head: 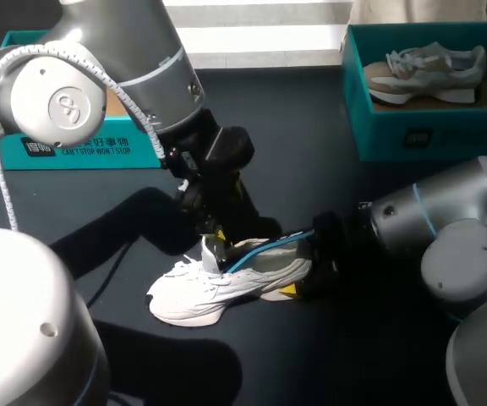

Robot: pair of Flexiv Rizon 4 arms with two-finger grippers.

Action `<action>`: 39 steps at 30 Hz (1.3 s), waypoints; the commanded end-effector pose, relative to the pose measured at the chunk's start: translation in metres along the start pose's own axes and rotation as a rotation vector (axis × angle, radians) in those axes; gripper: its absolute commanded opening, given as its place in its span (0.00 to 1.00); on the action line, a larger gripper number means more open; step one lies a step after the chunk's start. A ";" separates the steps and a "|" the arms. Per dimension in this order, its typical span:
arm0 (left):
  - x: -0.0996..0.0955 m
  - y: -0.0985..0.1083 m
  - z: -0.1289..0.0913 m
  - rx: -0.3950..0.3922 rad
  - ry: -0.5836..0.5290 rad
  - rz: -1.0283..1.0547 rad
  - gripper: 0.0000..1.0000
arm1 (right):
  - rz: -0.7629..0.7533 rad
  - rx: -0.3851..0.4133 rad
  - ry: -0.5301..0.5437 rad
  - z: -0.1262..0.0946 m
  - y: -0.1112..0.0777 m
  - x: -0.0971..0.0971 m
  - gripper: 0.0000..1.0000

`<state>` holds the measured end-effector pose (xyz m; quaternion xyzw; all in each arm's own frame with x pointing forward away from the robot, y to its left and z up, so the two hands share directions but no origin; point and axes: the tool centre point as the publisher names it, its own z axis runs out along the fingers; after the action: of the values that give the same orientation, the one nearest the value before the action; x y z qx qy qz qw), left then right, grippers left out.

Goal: Take the shoe out of the shoebox, open the shoe tongue, remove and reinsert the insole, then place the shoe into the shoebox

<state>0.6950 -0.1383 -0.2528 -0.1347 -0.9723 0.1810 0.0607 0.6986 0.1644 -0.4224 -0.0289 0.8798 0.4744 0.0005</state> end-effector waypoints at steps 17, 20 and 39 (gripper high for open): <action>0.004 0.000 0.000 0.014 -0.005 -0.005 1.00 | 0.000 0.002 -0.002 0.005 -0.003 -0.002 0.00; 0.009 0.000 0.010 0.058 -0.069 -0.042 1.00 | 0.000 0.002 -0.002 0.005 -0.003 -0.002 0.00; 0.011 -0.012 0.030 0.105 -0.221 -0.137 1.00 | 0.000 0.002 -0.002 0.005 -0.003 -0.002 0.00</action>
<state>0.6790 -0.1578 -0.2756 -0.0447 -0.9694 0.2401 -0.0245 0.6986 0.1644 -0.4225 -0.0289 0.8798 0.4744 0.0005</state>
